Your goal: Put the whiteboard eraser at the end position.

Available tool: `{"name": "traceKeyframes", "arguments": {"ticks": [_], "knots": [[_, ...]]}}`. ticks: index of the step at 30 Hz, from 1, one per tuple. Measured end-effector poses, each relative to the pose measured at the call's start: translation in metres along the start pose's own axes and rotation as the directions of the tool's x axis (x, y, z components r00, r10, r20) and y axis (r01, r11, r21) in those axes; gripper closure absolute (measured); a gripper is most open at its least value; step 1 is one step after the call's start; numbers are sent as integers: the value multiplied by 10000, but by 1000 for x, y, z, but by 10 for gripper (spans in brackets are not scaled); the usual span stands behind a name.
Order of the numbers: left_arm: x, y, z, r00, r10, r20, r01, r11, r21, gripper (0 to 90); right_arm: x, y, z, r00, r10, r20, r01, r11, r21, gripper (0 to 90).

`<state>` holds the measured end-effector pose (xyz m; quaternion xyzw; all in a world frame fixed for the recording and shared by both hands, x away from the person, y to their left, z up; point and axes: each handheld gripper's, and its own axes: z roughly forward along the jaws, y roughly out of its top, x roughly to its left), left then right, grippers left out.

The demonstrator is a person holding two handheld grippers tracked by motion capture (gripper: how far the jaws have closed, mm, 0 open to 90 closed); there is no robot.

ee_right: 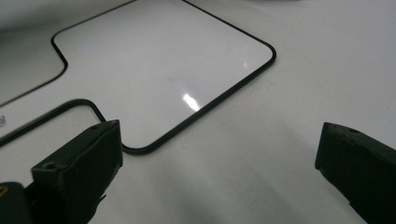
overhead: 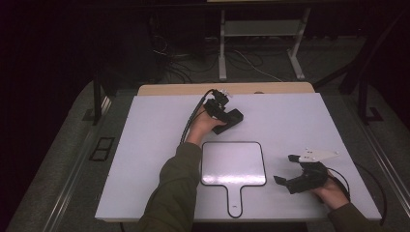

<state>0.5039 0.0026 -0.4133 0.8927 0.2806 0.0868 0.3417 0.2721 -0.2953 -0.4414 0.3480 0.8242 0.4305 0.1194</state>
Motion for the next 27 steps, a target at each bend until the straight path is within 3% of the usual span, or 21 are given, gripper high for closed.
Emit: {"name": "traceKeyframes", "arguments": {"ticks": [4,7,11,13,15,19,23,25,27], "knots": [[1,-5,-5,9997,-241,19,241,9994,-260,212,-2,-2,-3,10000,62,-64,-62,10000,-72,0],[1,-9,-7,10000,-47,60,49,9991,-413,197,-2,-2,-3,9999,73,-118,-74,9999,-76,0],[-4,-13,-11,9993,-314,188,322,9985,-432,159,-3,-2,-3,9998,137,-127,-138,9998,-110,0],[-5,-14,-14,9996,-182,215,193,9985,-517,144,-3,-1,-3,9998,152,-114,-153,9998,-124,0],[-6,-15,-17,9984,-451,340,474,9965,-696,137,-3,-1,-3,9998,189,-107,-190,9997,-149,0],[-8,-18,-25,9992,-303,276,323,9966,-756,115,-3,-1,-3,9998,191,-98,-192,9997,-141,0],[-12,-22,-33,9987,-419,283,446,9937,-1024,92,-3,-1,-3,9998,173,-74,-174,9998,-123,0],[-13,-24,-38,9996,-174,222,195,9952,-958,87,-4,-1,-3,9998,178,-69,-178,9998,-118,0],[-17,-26,-40,9990,-382,224,405,9927,-1137,72,-4,-1,-3,9998,195,-54,-196,9997,-117,0]]}}
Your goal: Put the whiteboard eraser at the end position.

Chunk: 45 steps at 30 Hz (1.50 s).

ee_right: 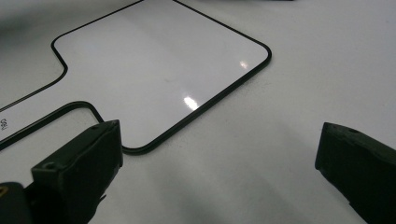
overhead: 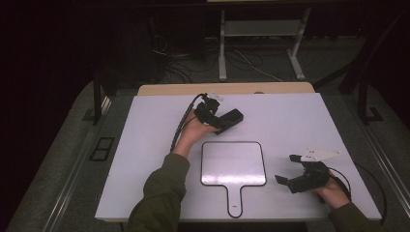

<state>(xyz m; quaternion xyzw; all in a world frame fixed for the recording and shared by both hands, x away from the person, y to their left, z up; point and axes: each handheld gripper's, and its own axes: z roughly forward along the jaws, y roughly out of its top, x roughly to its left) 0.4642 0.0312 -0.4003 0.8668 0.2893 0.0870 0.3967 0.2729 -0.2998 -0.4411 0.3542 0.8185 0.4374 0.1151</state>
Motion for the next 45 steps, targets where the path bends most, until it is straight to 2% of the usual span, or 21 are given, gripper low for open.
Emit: {"name": "traceKeyframes", "arguments": {"ticks": [3,5,11,12,17,25,27,31,45], "knots": [[-1,-4,-5,9997,249,-27,-248,9995,181,38,0,0,0,10000,-10,5,10,10000,-11,0],[-4,-6,-8,9998,186,-120,-183,9996,221,0,0,0,0,10000,-18,20,18,10000,-7,0],[-13,-13,-18,9994,351,-38,-350,9991,249,0,0,0,0,10000,1,36,-1,10000,14,0],[-15,-15,-19,9997,233,-43,-232,9994,254,0,0,0,0,10000,4,40,-4,10000,1,0],[-21,-24,-29,9999,152,-5,-151,9998,126,0,0,0,-1,10000,15,50,-15,10000,-15,0],[-32,-39,-43,9994,334,-1,-334,9994,-64,0,0,0,-1,10000,11,62,-10,10000,-21,0],[-35,-44,-47,9997,252,-33,-252,9995,-166,0,0,0,-1,10000,-6,86,6,10000,-25,0],[-38,-54,-53,9992,388,-8,-388,9991,-152,0,0,0,-1,9999,-8,106,8,10000,-24,0],[-49,-85,-76,9988,477,66,-473,9978,-464,0,0,0,-1,9999,3,106,-3,10000,-36,0]]}}
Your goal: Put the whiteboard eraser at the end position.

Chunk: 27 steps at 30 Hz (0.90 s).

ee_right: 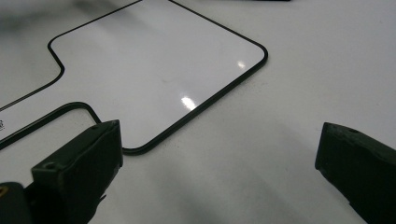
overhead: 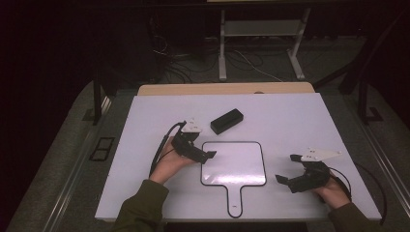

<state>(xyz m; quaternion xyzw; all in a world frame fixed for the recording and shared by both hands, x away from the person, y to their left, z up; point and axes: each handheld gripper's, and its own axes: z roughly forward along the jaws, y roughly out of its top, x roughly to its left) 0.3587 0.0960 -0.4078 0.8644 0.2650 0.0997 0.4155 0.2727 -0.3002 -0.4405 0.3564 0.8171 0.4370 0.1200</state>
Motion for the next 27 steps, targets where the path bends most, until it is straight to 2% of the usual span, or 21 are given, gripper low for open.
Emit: {"name": "traceKeyframes", "arguments": {"ticks": [11,27], "knots": [[-13,-20,-11,10000,-1,76,0,10000,64,0,0,0,0,10000,40,-3,-40,10000,-29,0],[-24,-52,-35,9996,-228,-142,222,9988,-434,0,0,0,-1,10000,75,13,-75,9999,-85,0]]}}
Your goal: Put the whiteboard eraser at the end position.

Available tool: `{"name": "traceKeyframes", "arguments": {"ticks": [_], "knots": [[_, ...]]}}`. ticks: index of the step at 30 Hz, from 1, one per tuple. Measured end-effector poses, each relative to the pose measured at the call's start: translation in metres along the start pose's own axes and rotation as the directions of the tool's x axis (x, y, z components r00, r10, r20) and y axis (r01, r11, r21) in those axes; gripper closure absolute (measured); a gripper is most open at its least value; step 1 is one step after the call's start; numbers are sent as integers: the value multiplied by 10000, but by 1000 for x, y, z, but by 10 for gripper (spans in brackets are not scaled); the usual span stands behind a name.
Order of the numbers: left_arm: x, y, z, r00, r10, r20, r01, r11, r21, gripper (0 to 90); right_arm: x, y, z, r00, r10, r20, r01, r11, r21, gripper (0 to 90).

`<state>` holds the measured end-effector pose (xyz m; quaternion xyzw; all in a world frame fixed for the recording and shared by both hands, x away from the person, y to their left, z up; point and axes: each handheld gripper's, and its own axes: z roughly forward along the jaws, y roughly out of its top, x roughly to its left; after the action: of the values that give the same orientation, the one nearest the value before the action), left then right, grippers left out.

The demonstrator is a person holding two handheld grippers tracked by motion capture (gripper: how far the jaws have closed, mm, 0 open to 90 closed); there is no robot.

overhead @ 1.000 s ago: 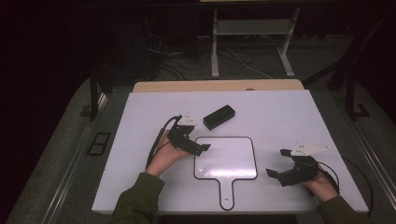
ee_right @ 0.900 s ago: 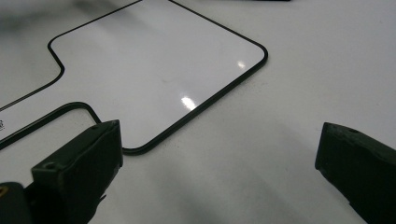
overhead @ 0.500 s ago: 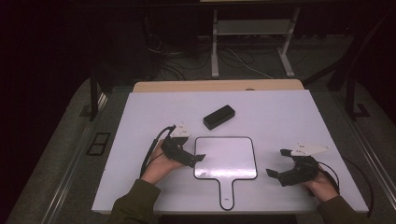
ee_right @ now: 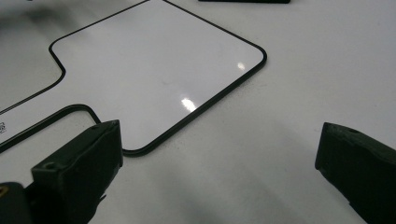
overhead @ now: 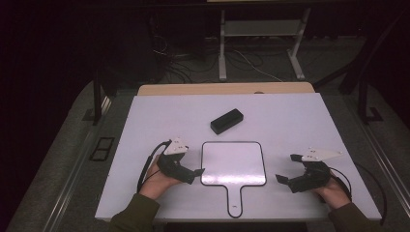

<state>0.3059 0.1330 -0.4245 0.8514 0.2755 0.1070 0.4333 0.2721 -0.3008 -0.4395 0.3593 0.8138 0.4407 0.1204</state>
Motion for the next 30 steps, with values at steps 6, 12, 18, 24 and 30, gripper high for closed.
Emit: {"name": "traceKeyframes", "arguments": {"ticks": [6,12,18,24,30], "knots": [[-2,-9,-6,9999,-138,-63,137,9999,-67,0,0,0,0,10000,-22,-7,22,10000,22,0],[-2,-17,-12,9997,-172,-173,171,9998,-82,0,1,0,0,10000,-12,5,12,10000,15,0],[-1,-25,-17,9992,-315,-265,314,9995,-75,0,1,0,0,10000,-16,19,16,10000,17,0],[0,-33,-22,9980,-500,-397,495,9987,-133,0,1,0,0,10000,-38,46,37,10000,46,0],[0,-39,-23,9978,-541,-394,541,9985,-9,0,1,0,0,10000,-30,68,30,10000,27,0]]}}
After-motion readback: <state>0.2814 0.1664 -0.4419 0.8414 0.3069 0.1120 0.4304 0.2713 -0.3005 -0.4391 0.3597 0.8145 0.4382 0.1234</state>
